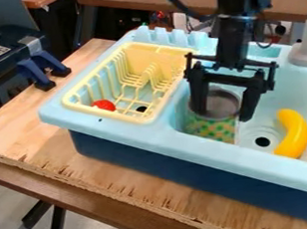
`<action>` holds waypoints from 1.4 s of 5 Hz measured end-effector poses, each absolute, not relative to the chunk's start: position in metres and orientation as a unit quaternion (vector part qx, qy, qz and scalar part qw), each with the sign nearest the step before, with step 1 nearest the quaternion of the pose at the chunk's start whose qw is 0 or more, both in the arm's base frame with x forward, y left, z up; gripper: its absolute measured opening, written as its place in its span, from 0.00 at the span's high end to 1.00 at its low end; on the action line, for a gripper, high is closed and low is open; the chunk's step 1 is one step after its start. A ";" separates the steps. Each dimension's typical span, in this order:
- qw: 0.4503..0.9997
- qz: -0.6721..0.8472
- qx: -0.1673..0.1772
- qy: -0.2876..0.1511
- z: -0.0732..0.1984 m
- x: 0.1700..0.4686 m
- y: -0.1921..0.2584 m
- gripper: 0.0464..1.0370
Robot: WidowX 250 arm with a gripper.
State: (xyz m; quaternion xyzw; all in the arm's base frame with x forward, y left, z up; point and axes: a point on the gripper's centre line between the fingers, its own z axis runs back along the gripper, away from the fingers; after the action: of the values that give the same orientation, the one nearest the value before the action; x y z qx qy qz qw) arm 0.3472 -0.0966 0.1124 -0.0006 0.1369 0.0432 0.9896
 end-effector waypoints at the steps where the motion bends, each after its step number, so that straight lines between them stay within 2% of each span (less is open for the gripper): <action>1: 0.991 0.036 0.023 0.128 0.114 0.369 -0.093 0.04; 3: 0.991 0.018 0.039 0.126 0.115 0.393 -0.093 0.04; 5: 0.993 0.013 0.049 0.106 0.130 0.395 -0.091 0.04; 6: 0.997 0.014 0.039 0.065 0.135 0.382 -0.095 0.04; 7: 0.998 0.022 -0.021 -0.061 0.179 0.349 -0.106 0.04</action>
State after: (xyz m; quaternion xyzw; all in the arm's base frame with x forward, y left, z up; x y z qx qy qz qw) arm 0.3491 -0.1058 0.1786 -0.0214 -0.0607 0.0224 0.9977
